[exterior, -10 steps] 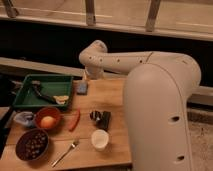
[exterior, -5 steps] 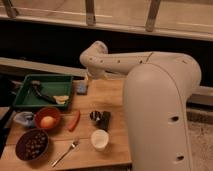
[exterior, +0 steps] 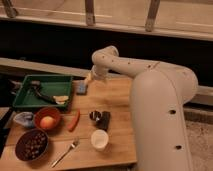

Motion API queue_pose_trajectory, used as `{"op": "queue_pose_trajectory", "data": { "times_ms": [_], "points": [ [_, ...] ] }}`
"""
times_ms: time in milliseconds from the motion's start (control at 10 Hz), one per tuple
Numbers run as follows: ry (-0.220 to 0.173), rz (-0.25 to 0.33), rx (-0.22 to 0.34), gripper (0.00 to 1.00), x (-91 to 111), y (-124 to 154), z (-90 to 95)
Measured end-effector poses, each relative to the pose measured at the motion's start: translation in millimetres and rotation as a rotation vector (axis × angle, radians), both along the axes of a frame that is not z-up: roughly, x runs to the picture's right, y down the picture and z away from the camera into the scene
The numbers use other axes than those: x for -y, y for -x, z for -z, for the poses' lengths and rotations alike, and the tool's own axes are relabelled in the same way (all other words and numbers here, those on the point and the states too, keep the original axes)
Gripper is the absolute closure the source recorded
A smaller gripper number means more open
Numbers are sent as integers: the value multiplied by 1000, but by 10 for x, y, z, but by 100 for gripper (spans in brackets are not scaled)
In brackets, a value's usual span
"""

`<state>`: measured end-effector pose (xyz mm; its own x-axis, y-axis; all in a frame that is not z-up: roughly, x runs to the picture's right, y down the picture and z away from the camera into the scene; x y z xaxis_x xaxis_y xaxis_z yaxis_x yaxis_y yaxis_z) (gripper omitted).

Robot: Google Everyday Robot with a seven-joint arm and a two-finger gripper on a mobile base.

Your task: Place sponge in metal cup

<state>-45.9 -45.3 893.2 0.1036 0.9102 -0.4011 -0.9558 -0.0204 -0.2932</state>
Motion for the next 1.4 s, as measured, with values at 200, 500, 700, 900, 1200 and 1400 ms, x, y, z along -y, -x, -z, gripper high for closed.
{"op": "queue_pose_trajectory", "data": {
  "times_ms": [200,500,700,900,1200,1400],
  "points": [
    [4,0,40,22,43,203,-118],
    [11,28,109,22,77,621,-313],
    [4,43,128,22,77,799,-323],
    [-1,47,118,22,85,738,-341],
    [7,24,102,22,30,671,-372],
    [20,19,91,22,-117,646,-527]
  ]
}}
